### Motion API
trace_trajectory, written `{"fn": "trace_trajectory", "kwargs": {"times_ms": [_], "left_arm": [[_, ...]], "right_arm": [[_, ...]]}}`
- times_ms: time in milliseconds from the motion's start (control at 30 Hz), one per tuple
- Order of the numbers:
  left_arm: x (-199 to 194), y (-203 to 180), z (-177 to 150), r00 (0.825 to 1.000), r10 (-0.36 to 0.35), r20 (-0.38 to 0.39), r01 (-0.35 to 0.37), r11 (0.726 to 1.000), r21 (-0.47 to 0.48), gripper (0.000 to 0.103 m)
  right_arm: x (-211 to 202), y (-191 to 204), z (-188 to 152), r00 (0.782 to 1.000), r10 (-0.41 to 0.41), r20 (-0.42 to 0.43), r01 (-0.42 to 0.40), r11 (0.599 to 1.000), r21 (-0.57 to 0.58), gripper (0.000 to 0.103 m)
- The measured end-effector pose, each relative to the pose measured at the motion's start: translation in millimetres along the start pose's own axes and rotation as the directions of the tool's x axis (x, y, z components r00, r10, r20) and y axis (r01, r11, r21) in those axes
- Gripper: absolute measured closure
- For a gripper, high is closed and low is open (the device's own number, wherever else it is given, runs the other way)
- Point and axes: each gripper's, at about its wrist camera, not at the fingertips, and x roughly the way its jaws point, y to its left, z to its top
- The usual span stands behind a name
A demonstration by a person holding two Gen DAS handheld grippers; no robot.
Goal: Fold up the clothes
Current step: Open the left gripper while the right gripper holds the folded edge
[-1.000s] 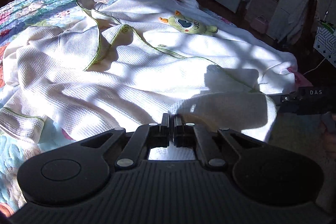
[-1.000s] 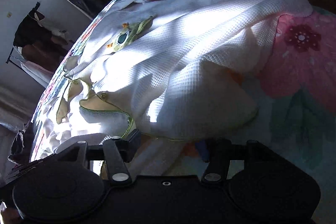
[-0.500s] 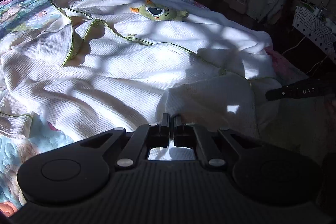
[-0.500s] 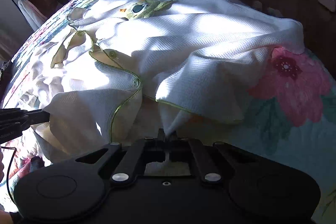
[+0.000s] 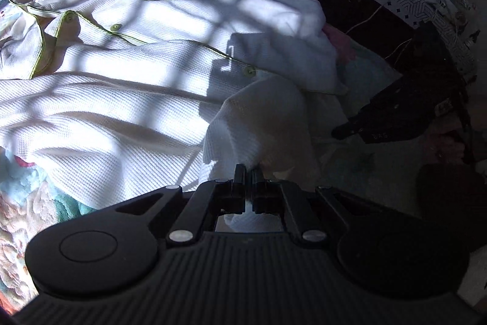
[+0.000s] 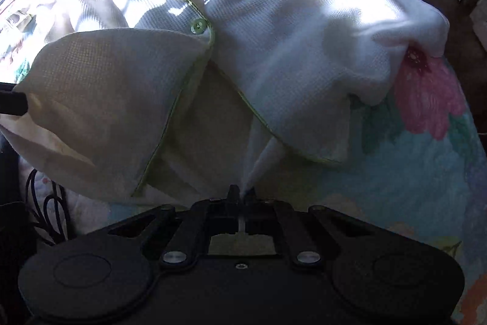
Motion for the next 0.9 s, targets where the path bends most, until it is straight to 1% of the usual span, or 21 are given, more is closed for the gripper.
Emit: {"fn": "trace_trajectory", "kwargs": {"times_ms": [33, 67, 100, 133, 167, 200, 233, 267, 300, 333, 367, 400, 467, 533, 567, 600, 667, 700, 733, 767, 900], "left_arm": [[-3, 1, 2, 1.000, -0.007, 0.013, 0.007, 1.000, 0.001, 0.100], [-5, 1, 5, 1.000, -0.015, 0.022, 0.015, 1.000, 0.001, 0.100], [-6, 0, 9, 0.999, -0.025, 0.032, 0.025, 1.000, 0.003, 0.100], [-6, -1, 12, 0.999, -0.028, 0.040, 0.028, 1.000, 0.009, 0.100], [-6, -2, 15, 0.999, -0.026, 0.045, 0.025, 1.000, 0.015, 0.100], [-5, -4, 18, 0.999, -0.021, 0.048, 0.020, 1.000, 0.024, 0.100], [-3, -5, 21, 0.999, -0.019, 0.050, 0.018, 0.999, 0.030, 0.100], [-1, -6, 23, 0.998, -0.019, 0.052, 0.017, 0.999, 0.031, 0.100], [1, -6, 26, 0.998, -0.021, 0.052, 0.020, 0.999, 0.025, 0.100], [3, -5, 28, 0.998, -0.024, 0.051, 0.023, 1.000, 0.017, 0.100], [5, -5, 29, 0.998, -0.026, 0.051, 0.026, 1.000, 0.008, 0.100], [6, -3, 32, 0.998, -0.030, 0.052, 0.030, 1.000, -0.004, 0.100], [8, -1, 34, 0.998, -0.037, 0.053, 0.038, 0.999, -0.021, 0.100], [9, 2, 37, 0.998, -0.041, 0.052, 0.043, 0.998, -0.040, 0.100], [9, 3, 38, 0.998, -0.043, 0.054, 0.045, 0.998, -0.049, 0.100], [9, 5, 39, 0.997, -0.045, 0.055, 0.048, 0.997, -0.057, 0.100], [7, 7, 41, 0.997, -0.051, 0.061, 0.055, 0.996, -0.067, 0.100], [5, 8, 42, 0.996, -0.053, 0.065, 0.058, 0.996, -0.070, 0.100], [4, 9, 43, 0.996, -0.054, 0.070, 0.059, 0.996, -0.072, 0.100], [3, 9, 43, 0.996, -0.054, 0.072, 0.059, 0.996, -0.073, 0.100], [0, 12, 46, 0.995, -0.063, 0.078, 0.070, 0.993, -0.092, 0.100]], "right_arm": [[-4, -5, 0, 1.000, 0.021, 0.001, -0.021, 1.000, 0.019, 0.099], [-8, -14, 0, 1.000, 0.013, 0.011, -0.014, 0.998, 0.056, 0.099], [-12, -23, 0, 0.999, -0.035, 0.024, 0.032, 0.994, 0.108, 0.093], [-16, -32, -1, 0.995, -0.091, 0.037, 0.085, 0.985, 0.152, 0.084], [-20, -36, -4, 0.983, -0.171, 0.061, 0.158, 0.972, 0.175, 0.060], [-27, -38, -8, 0.961, -0.256, 0.102, 0.235, 0.955, 0.184, 0.060], [-34, -36, -11, 0.945, -0.289, 0.152, 0.262, 0.949, 0.177, 0.060], [-43, -33, -14, 0.941, -0.266, 0.210, 0.234, 0.958, 0.166, 0.060], [-51, -31, -16, 0.943, -0.201, 0.267, 0.162, 0.974, 0.161, 0.060], [-60, -27, -15, 0.940, -0.106, 0.325, 0.058, 0.986, 0.156, 0.059], [-66, -22, -15, 0.928, -0.014, 0.372, -0.042, 0.989, 0.144, 0.057], [-68, -18, -14, 0.916, 0.062, 0.395, -0.122, 0.985, 0.126, 0.052], [-68, -2, -14, 0.892, 0.194, 0.409, -0.243, 0.968, 0.069, 0.048], [-69, 17, -13, 0.865, 0.282, 0.415, -0.309, 0.951, -0.003, 0.046], [-68, 24, -11, 0.855, 0.312, 0.413, -0.328, 0.944, -0.036, 0.043], [-66, 31, -10, 0.853, 0.328, 0.406, -0.330, 0.942, -0.067, 0.039], [-62, 49, -7, 0.875, 0.308, 0.375, -0.280, 0.951, -0.128, 0.033], [-59, 57, -5, 0.884, 0.294, 0.364, -0.254, 0.955, -0.154, 0.033], [-57, 62, -2, 0.889, 0.280, 0.362, -0.233, 0.958, -0.169, 0.033], [-56, 64, 1, 0.886, 0.286, 0.365, -0.237, 0.956, -0.173, 0.033], [-56, 65, 10, 0.851, 0.361, 0.382, -0.316, 0.932, -0.177, 0.033]]}}
